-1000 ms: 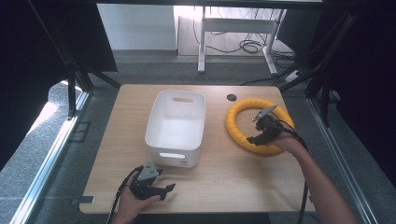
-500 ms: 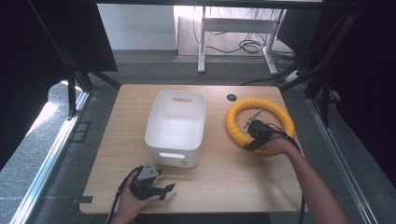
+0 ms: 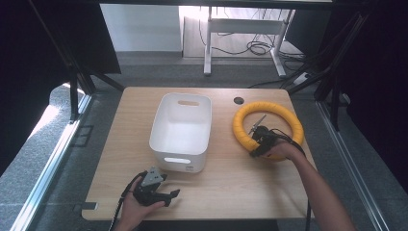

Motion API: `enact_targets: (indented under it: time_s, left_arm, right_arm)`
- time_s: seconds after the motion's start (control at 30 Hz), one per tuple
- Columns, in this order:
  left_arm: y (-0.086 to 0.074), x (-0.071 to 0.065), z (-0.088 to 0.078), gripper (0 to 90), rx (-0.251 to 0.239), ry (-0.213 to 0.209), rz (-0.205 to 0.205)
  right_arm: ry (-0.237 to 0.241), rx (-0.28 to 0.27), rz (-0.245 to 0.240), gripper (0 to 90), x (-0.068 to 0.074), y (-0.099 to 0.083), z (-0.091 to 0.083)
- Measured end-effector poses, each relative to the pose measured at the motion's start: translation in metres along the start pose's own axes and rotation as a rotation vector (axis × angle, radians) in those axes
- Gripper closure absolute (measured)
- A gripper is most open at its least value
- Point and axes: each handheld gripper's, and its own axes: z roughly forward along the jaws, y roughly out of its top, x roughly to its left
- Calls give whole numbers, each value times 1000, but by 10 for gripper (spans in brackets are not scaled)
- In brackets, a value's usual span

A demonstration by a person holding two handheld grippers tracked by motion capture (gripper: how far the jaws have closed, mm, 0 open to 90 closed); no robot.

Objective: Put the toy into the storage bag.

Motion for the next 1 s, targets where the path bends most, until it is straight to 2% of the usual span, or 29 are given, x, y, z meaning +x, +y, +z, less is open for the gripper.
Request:
enact_targets:
  time_s: [0.3,0.43,0.47,0.5,0.53,0.57,0.63,0.67,0.7,0.73,0.77,0.83,0.9,0.93,0.97,1.0]
  left_arm:
    - [0,-1,1,251,2,-1,2]
    - [0,-1,1,250,3,-2,2]
    - [0,0,1,250,3,-1,2]
    - [0,0,1,251,5,0,3]
    - [0,0,1,250,5,0,3]
    - [0,0,2,251,6,1,2]
    - [-1,0,2,250,6,0,1]
    - [-1,0,2,250,6,0,1]
    - [0,0,1,251,5,1,2]
    - [0,0,1,251,5,1,2]
    - [0,-1,1,251,4,1,1]
    - [0,-1,2,251,6,1,2]
    - [0,-1,2,251,7,0,2]
    - [0,-1,3,251,8,0,3]
    - [0,-1,3,251,8,-1,4]
    - [0,-1,3,250,8,-1,4]
  right_arm:
    - [27,42,-13,508,-5,5,0]
    - [43,26,-12,511,-7,5,-2]
    - [51,9,1,512,-8,5,-4]
    - [76,-52,25,514,-9,5,-12]
    - [76,-52,25,514,-9,5,-12]
    - [108,-115,51,515,-10,6,-21]
    - [140,-168,69,515,-13,5,-32]
    - [140,-168,69,515,-13,5,-32]
    - [178,-230,96,516,-17,3,-44]
    - [178,-230,96,516,-17,3,-44]
    - [212,-299,129,516,-21,1,-55]
    - [246,-361,151,517,-24,-2,-64]
    - [262,-408,157,517,-26,-4,-72]
    - [262,-408,157,517,-26,-4,-72]
    - [280,-451,171,517,-27,-7,-79]
    - [280,-451,171,517,-27,-7,-79]
